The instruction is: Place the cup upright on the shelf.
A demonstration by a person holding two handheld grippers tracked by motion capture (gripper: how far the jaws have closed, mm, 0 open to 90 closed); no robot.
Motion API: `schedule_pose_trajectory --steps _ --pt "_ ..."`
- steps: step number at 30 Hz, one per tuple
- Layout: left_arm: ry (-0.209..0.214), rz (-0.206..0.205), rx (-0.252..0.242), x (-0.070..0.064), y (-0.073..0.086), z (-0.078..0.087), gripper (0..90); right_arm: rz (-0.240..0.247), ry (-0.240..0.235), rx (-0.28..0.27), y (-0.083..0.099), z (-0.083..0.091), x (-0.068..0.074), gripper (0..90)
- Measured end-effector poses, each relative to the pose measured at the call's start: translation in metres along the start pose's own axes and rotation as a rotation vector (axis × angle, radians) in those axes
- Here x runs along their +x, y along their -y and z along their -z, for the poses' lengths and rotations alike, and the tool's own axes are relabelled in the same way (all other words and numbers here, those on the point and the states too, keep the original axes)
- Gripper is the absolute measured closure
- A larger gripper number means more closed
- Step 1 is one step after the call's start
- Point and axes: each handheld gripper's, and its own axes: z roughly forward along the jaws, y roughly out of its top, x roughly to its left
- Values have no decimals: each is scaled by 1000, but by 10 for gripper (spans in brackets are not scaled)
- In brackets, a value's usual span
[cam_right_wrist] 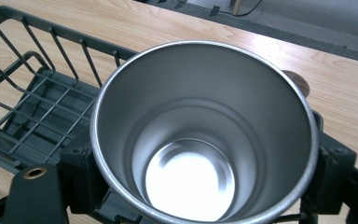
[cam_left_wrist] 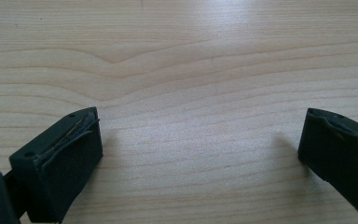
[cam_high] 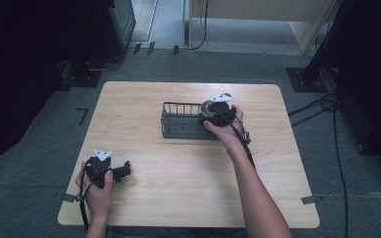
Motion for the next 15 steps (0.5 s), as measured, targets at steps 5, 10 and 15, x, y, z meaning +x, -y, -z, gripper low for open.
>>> schedule_pose_trajectory --steps 5,10,15 --pt "0 0 0 0 0 0 0 1 -7 2 2 1 -1 182" --pt "0 0 0 0 0 0 0 0 -2 8 1 4 -2 85" --pt "0 0 0 0 0 0 0 -13 -26 -2 -1 15 -5 22"
